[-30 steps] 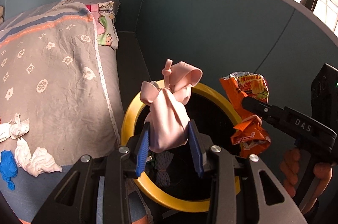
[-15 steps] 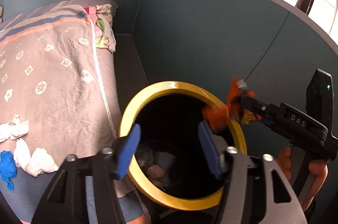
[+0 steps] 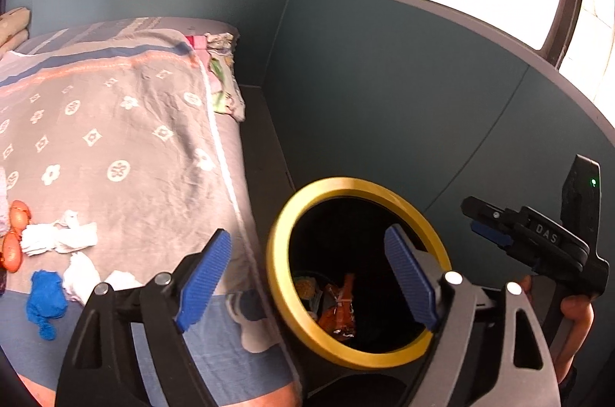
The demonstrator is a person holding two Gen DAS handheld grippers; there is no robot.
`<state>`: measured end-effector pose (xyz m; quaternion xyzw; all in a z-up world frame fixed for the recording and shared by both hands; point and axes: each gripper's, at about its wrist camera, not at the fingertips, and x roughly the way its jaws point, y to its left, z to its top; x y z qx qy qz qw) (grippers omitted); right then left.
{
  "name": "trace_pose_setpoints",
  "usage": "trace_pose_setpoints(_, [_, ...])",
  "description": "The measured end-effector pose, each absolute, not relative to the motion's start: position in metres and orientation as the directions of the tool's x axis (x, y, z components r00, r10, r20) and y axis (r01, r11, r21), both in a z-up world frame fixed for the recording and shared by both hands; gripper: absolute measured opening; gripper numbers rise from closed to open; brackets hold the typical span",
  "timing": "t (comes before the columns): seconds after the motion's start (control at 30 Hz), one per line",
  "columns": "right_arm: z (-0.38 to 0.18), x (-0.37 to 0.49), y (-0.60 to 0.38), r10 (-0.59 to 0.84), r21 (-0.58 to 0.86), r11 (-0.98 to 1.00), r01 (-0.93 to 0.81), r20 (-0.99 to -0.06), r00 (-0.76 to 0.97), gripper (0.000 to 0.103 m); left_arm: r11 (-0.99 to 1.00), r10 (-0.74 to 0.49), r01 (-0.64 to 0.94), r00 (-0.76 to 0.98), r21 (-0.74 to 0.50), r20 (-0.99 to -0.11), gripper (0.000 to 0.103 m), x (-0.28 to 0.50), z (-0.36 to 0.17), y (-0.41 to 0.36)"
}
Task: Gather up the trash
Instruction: 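Open both tools to drop the pink cloth and chip bag into the bin, then move both open tools back over the trash on the bed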
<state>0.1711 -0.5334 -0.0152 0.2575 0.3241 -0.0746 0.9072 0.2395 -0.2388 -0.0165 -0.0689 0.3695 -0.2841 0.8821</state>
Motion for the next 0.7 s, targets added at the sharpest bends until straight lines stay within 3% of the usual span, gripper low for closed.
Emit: trace_pose_setpoints(0.7, [0.026, 0.183, -0.438, 0.117, 0.338, 0.935, 0.108, -0.581, 0.806, 0.075, 0.930, -0.364, 0.265, 0.749, -0.254, -0.554, 0.093, 0.227, 0.024, -0.114])
